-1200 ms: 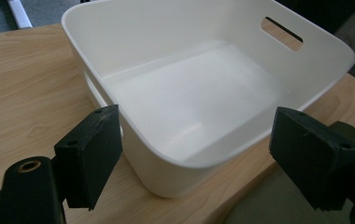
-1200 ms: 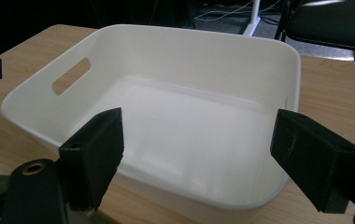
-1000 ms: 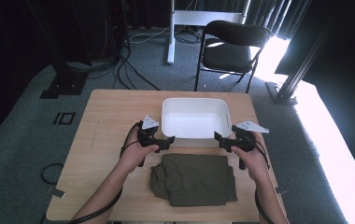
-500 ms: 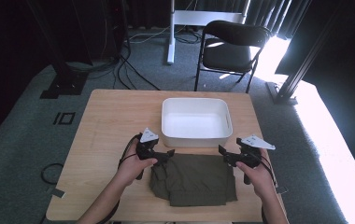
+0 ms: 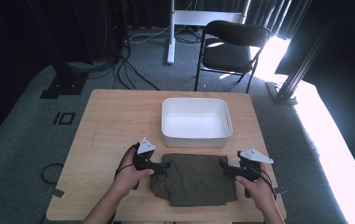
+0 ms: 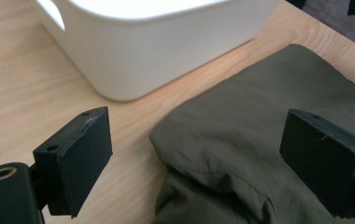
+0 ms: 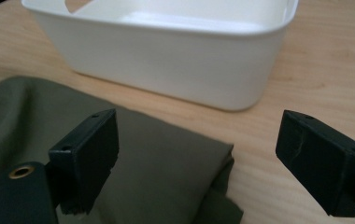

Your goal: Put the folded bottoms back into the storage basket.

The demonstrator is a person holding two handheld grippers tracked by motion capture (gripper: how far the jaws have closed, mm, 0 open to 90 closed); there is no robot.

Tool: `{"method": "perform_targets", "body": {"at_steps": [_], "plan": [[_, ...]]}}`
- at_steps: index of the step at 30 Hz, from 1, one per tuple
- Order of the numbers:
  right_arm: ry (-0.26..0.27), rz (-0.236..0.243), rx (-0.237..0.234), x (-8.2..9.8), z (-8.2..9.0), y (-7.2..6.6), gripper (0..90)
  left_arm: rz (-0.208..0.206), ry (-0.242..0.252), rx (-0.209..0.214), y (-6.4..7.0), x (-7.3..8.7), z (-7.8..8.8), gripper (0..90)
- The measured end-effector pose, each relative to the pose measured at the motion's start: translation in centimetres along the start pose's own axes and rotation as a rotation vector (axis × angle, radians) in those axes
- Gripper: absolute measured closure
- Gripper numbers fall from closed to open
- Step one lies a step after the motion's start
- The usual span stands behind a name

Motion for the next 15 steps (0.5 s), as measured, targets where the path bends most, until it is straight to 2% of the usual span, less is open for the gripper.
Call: {"method": "perform_targets", "body": {"at_steps": [9, 15], "plan": [[-0.032, -0.017, 0.017, 2.0, 0.3, -0.4, 13.2, 0.042, -0.033, -0.001, 0.5, 1.7, -0.5, 10.7], [-0.059, -0.040, 0.010, 3.4, 0.0, -0.4, 13.2, 0.064, -0.058, -0.018, 0.9, 2.8, -0.9, 10.8]]}}
Point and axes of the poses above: each handheld gripper's, and its own axes: z roughly backward along the jaws, x roughly out of its underside, y roughly to its right, the point moved 4 cm from there along -z, roughly forward along the jaws, and after that the axes turned 5 degrees about -z, right-handed, at the moved point
